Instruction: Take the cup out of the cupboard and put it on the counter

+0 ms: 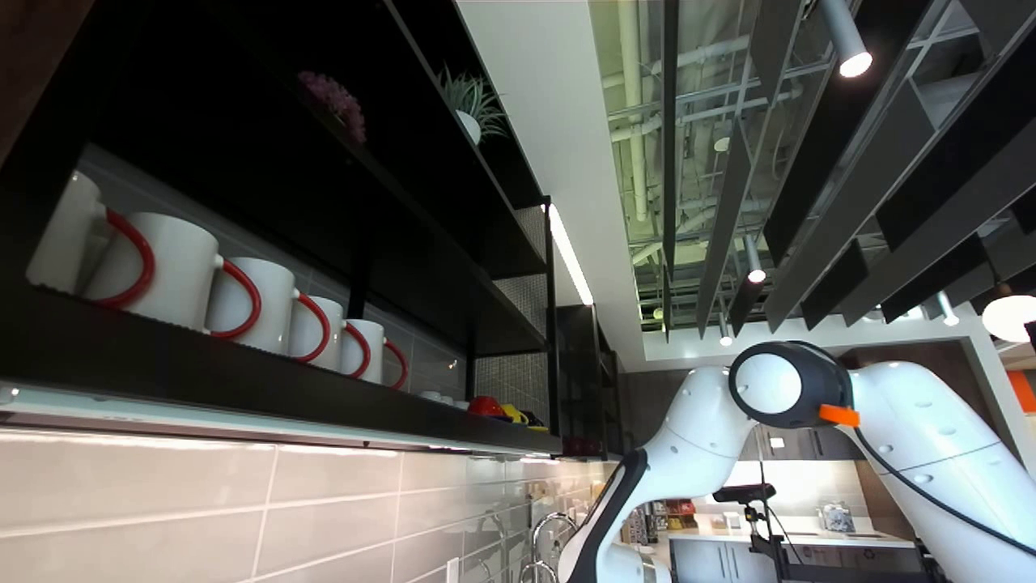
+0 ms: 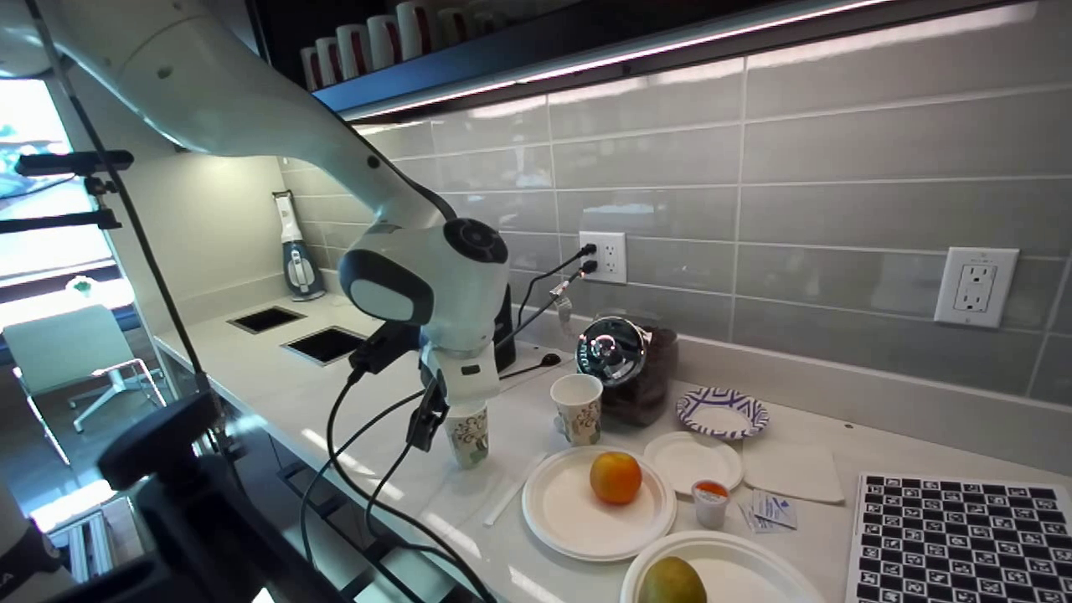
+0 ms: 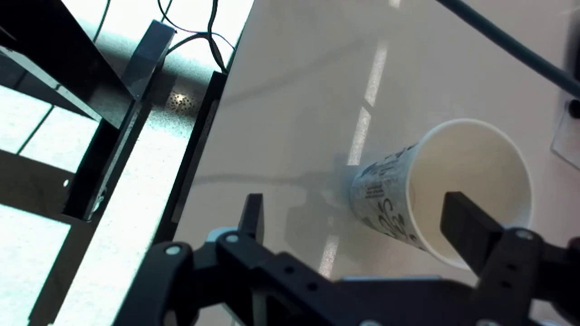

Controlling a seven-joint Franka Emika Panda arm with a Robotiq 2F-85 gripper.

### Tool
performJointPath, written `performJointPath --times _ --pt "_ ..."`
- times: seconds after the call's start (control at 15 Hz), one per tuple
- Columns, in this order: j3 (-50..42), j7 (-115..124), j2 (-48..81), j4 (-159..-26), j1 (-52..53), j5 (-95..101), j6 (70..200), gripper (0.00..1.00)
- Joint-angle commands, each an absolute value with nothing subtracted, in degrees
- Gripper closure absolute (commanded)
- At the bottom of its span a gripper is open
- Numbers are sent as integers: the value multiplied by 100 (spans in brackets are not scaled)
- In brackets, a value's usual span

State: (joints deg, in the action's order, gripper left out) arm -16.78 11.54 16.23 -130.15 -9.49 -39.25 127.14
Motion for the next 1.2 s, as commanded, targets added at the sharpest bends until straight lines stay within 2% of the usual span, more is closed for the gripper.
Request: performJointPath --times 0.0,0.53,0.67,1.13 --pt "-1477 1066 1452 -13169 -1116 -3859 12915 0" --pt "-1449 845 1026 -13558 -1110 -3872 13176 0" --pt "-1404 586 725 -13820 -967 -3396 13756 0" --pt "-1249 -53 -274 -14591 -1008 -2090 14597 0"
